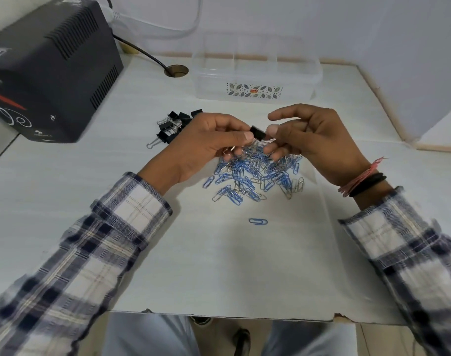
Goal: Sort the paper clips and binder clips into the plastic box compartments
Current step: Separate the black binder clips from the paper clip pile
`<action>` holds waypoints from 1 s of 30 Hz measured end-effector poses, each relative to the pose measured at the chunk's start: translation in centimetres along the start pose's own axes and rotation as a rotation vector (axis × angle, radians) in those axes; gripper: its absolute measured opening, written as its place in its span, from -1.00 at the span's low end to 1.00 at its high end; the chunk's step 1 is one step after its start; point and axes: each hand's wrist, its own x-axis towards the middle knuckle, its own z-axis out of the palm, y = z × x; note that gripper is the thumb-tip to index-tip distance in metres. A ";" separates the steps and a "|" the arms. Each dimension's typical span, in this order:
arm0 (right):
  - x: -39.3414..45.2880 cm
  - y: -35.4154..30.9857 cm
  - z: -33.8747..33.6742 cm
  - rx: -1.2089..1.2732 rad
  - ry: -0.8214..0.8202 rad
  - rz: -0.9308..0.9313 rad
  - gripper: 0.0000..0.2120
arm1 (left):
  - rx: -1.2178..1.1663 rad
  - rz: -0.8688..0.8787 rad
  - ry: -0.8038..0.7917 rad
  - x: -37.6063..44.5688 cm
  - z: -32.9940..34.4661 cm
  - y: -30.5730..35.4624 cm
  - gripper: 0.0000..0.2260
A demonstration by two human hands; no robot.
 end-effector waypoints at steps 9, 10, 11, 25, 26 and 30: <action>0.6 1.0 -0.8 -0.193 0.108 0.012 -0.86 | 0.493 0.119 0.571 0.4 -8.0 1.3 -0.97; 0.7 1.1 -0.8 -0.226 0.119 0.006 -0.87 | 0.545 0.096 0.594 0.4 -8.5 1.0 -0.96; 0.7 1.2 -0.8 -0.256 0.130 -0.002 -0.88 | 0.600 0.068 0.597 0.4 -8.8 0.7 -0.92; 1.0 1.8 -1.6 -0.414 0.214 -0.063 -0.90 | 1.146 0.155 0.215 0.6 -6.0 -1.3 -0.66; 1.0 1.7 -1.6 -0.418 0.213 -0.062 -0.91 | 1.135 0.152 0.229 0.7 -6.5 -1.3 -0.70; 0.9 1.6 -1.5 -0.537 0.218 -0.088 -0.90 | 1.159 0.150 0.306 0.7 -7.7 -1.5 -0.77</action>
